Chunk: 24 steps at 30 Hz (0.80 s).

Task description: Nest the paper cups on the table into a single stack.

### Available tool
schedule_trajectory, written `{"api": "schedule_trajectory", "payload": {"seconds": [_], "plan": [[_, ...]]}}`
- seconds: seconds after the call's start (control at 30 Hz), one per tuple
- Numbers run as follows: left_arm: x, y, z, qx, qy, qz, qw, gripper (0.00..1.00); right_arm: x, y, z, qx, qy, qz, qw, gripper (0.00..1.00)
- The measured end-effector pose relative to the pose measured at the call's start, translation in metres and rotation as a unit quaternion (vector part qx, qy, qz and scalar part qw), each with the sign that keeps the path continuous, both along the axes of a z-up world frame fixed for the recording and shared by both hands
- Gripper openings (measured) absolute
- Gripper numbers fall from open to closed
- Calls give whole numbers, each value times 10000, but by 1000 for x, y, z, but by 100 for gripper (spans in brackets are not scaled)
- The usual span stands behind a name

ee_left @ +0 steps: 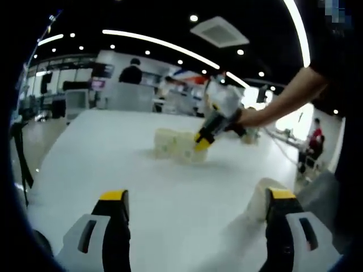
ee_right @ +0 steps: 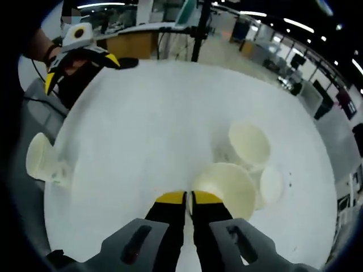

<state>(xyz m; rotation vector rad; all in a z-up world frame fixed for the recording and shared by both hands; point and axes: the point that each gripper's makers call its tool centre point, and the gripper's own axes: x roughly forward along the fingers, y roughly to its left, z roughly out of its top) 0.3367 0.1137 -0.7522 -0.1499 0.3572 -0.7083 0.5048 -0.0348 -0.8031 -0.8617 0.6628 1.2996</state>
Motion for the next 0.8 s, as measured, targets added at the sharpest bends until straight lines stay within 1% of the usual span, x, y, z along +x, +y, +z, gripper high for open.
{"api": "schedule_trajectory", "payload": {"seconds": [0.07,0.13,0.2,0.3,0.43,0.63,0.77,0.8], "plan": [[1,2,-4,-25,52,45,10000,99,-3,1,2,57,18,13,10000,0],[1,3,-4,-28,44,60,10000,99,-3,2,3,41,-16,38,10000,0],[0,1,-4,-68,76,37,9999,98,-4,3,3,55,11,31,10000,0],[0,1,-4,21,24,17,10000,99,-8,4,5,71,44,31,10000,0],[0,3,-5,8,52,39,10000,99,-11,6,8,84,57,30,9999,0],[-1,0,-4,51,34,-74,10000,99,-17,7,20,146,-30,67,9999,0],[1,-1,1,52,-20,-97,9999,99,-21,8,33,244,-143,72,9996,0],[1,-1,2,52,-28,-98,9999,99,-24,8,37,291,-115,49,9995,0]]}}
